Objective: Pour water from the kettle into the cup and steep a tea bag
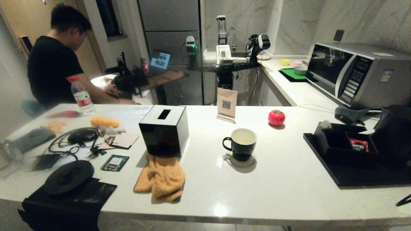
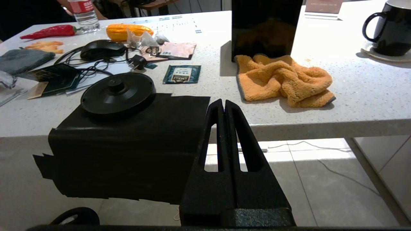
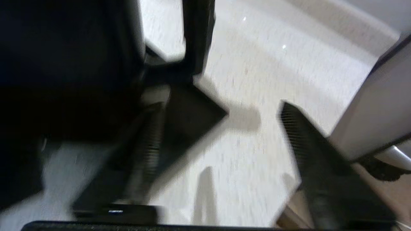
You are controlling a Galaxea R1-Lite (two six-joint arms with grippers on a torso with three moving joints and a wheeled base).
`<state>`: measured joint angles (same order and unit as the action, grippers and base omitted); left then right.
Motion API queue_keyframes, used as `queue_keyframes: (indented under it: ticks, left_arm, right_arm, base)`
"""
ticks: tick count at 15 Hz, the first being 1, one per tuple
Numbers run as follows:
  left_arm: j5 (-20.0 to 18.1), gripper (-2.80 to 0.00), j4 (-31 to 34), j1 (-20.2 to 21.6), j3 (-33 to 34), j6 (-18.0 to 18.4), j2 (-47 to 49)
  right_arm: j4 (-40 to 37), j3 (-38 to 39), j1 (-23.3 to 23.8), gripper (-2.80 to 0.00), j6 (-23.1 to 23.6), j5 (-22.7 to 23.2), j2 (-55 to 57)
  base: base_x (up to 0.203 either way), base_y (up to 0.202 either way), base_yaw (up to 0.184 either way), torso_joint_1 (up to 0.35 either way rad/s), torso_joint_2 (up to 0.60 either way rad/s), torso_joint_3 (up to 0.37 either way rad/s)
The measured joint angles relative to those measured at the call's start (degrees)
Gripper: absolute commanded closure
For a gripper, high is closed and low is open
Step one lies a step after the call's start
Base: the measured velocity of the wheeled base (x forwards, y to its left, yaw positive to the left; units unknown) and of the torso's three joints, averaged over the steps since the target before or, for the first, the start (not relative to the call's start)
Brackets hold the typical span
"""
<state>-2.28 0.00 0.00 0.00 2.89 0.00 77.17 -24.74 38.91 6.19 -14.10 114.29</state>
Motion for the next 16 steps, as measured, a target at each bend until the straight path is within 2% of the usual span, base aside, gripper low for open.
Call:
queue_keyframes:
  ticks: [6, 13, 16]
  left_arm:
    - [0.0, 0.0, 0.0, 0.0, 0.0, 0.0, 0.0]
    - [0.0, 0.0, 0.0, 0.0, 0.0, 0.0, 0.0]
    - [0.0, 0.0, 0.0, 0.0, 0.0, 0.0, 0.0]
  right_arm:
    - [-4.1, 7.6, -0.2, 0.0, 1.6, 2.5, -7.1]
    - [-11.2, 9.4, -0.6, 0.0, 9.0, 15.8, -16.7]
    - [-12.9, 9.2, -4.2, 0.0, 9.3, 18.3, -20.3]
  base:
    - [0.0, 0.0, 0.0, 0.0, 0.0, 0.0]
    - [0.0, 0.0, 0.0, 0.0, 0.0, 0.0]
    - [0.0, 0.0, 0.0, 0.0, 0.0, 0.0]
